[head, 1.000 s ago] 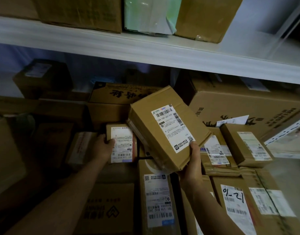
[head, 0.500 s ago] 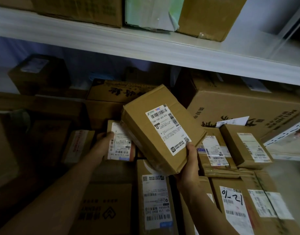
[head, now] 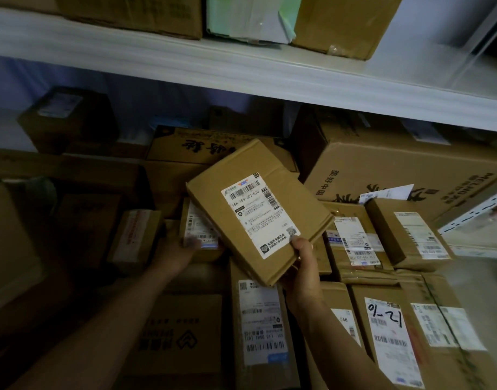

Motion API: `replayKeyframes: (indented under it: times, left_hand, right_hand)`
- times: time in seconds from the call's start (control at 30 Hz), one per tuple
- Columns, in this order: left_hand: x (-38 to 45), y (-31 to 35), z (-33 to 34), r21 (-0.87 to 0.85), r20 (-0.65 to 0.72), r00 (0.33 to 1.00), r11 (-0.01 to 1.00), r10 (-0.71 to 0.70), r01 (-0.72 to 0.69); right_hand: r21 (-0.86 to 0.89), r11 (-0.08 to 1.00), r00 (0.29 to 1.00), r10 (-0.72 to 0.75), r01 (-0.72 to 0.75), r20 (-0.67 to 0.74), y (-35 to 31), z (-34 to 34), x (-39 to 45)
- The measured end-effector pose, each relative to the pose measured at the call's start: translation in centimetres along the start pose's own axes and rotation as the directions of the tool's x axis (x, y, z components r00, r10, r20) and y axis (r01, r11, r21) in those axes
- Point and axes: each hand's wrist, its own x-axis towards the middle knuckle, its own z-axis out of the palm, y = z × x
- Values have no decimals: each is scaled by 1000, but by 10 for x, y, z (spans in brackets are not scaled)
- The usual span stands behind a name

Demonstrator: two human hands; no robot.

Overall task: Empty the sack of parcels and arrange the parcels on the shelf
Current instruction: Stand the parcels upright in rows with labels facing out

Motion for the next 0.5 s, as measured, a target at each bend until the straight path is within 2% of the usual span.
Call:
replayKeyframes:
  times: [0.07,0.13,0.2,0.27,0.33,0.4,0.43,0.5]
  left_hand:
    - [-27,-1,-12,128,99,993,989,59,-72]
    - [-59,-4,-23,376,300,951,907,75,-191]
    - [-88,-14,-29,607,441,896,719,50,-338]
    - [-106,-27,-30,722,530,848,525,1,-451]
    - [-115,-42,-28,780,543,840,354,27,-516]
    - [-121,-47,-30,813,508,854,266,110,-518]
    - [-123,-47,-31,823,485,864,261,138,-504]
    - [-128,-45,-36,833,404,899,338,171,-439]
  right_hand:
    - [5,1000,1000,25,-25,-7,1,8,-5]
    - [-11,999,999,36,-36,-18,3,15,-10]
    - [-34,999,1000,11,-12,-21,6,22,-19]
    - [-47,999,1000,-10,9,-17,11,26,-30]
    - [-57,998,1000,-15,15,-8,16,29,-44]
    - [-56,998,1000,-17,17,-7,22,30,-57]
    - [-54,998,1000,-20,20,-11,23,30,-63]
    - [-40,999,1000,-24,23,-15,26,27,-73]
